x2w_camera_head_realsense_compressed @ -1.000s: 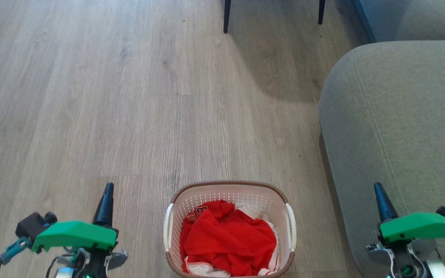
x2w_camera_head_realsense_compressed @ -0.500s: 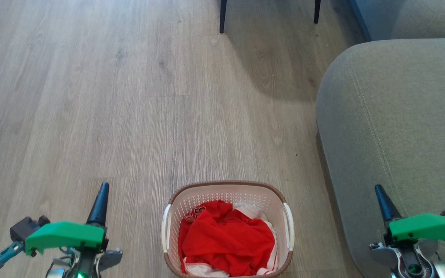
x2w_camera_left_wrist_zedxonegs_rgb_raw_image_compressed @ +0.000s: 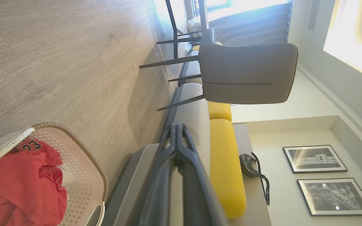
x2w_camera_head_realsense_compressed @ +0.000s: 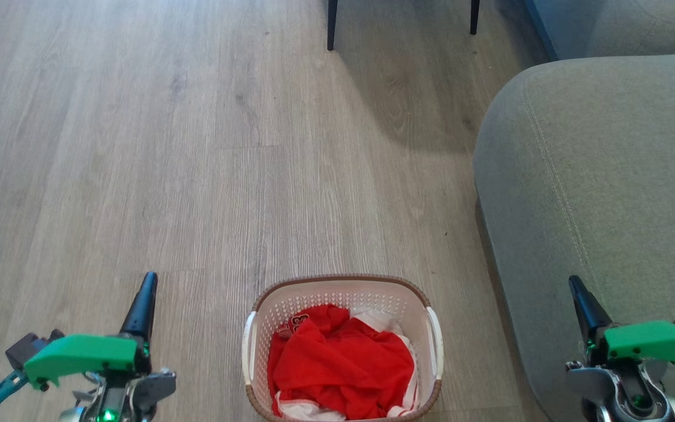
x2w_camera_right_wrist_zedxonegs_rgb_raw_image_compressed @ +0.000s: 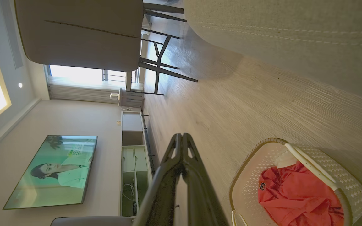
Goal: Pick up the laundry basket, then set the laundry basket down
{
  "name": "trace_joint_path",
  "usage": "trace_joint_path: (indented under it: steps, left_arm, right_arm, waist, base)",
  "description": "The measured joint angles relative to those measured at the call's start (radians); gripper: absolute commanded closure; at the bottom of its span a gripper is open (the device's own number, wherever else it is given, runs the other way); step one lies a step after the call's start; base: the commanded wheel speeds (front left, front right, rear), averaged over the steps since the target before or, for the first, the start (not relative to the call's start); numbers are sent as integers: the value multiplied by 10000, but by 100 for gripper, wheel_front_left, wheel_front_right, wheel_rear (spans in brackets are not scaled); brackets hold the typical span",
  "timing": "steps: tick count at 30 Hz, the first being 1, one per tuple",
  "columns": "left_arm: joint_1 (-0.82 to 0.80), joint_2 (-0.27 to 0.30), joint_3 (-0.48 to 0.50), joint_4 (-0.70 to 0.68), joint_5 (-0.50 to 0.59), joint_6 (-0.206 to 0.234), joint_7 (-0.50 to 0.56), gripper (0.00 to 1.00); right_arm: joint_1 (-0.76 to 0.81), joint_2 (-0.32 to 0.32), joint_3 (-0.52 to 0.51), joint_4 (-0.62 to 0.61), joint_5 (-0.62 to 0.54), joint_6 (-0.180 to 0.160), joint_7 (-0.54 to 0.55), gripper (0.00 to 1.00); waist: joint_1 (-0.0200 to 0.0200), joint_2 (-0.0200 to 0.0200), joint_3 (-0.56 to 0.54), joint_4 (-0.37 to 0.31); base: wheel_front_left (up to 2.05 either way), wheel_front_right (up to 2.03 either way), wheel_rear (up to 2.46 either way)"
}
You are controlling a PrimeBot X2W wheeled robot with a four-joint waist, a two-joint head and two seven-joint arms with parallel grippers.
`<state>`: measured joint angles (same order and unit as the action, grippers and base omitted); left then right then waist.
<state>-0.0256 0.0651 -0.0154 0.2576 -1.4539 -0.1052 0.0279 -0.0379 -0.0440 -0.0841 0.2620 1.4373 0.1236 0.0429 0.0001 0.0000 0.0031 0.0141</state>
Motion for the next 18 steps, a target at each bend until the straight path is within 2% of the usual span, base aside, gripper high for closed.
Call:
trace_joint_path:
  steps: [18]
  left_arm:
    - [-209,-8,558,155,-1791,-186,506,100]
  right_arm:
    - [-175,-2,-244,136,1791,0,487,100]
  waist:
    - [0,0,0,-142]
  base:
    - [0,0,0]
